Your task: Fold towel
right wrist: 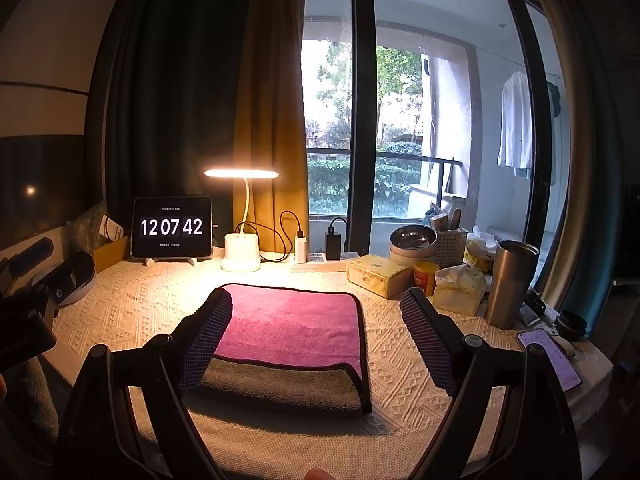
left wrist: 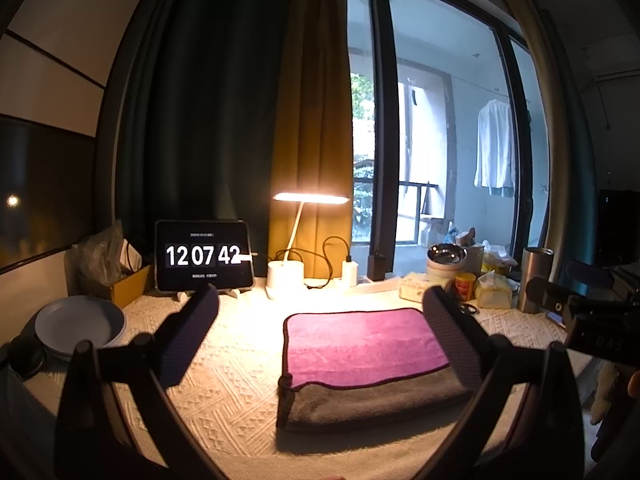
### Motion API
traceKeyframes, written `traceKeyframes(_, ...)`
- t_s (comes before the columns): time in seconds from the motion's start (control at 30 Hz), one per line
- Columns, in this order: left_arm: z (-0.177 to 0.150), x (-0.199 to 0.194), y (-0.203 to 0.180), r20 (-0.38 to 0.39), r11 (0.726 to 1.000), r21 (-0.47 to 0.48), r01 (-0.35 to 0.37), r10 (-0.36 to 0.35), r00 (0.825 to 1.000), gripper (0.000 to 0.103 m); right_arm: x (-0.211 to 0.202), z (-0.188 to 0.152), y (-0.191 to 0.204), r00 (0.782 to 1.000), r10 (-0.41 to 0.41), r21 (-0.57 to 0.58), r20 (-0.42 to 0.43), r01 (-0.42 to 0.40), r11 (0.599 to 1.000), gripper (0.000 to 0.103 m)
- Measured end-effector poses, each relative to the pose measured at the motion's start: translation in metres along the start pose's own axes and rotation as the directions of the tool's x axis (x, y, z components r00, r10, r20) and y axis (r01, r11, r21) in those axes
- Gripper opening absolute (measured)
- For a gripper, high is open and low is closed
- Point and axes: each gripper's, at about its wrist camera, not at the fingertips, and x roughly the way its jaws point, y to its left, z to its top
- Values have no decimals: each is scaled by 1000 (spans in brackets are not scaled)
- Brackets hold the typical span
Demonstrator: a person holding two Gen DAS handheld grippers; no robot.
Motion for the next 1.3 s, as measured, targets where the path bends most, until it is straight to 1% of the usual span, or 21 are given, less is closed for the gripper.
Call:
traceKeyframes(0.43,-1,6,2,-6,1000,-7,1,-1,1000,103,5,3,-4,1000,-3,6,-15,3,1000,89)
traceKeyframes(0.57,-2,15,4,-18,1000,-10,-2,1,1000,103,8,3,-5,1000,-2,3,-20,2,1000,89)
traceKeyframes(0.7,-4,23,3,-40,1000,-4,-2,2,999,103,15,3,-7,999,7,14,-38,-7,1000,89)
traceKeyframes(0.8,-7,33,3,-79,1000,-4,7,-7,997,103,21,1,-12,998,4,21,-55,-3,1000,89)
traceKeyframes(0.93,-15,51,1,-155,1000,7,13,-12,988,103,30,1,-15,997,-3,22,-72,5,1000,89)
traceKeyframes(1.13,-25,75,0,-234,1000,1,19,-18,972,103,50,-5,-23,994,-4,29,-113,8,1000,89)
traceKeyframes(1.23,-35,93,-1,-298,1000,5,8,-6,955,103,61,-8,-28,990,4,41,-138,1,999,89)
traceKeyframes(1.3,-43,107,1,-349,1000,1,6,-6,937,103,71,-11,-31,987,12,43,-159,-5,999,89)
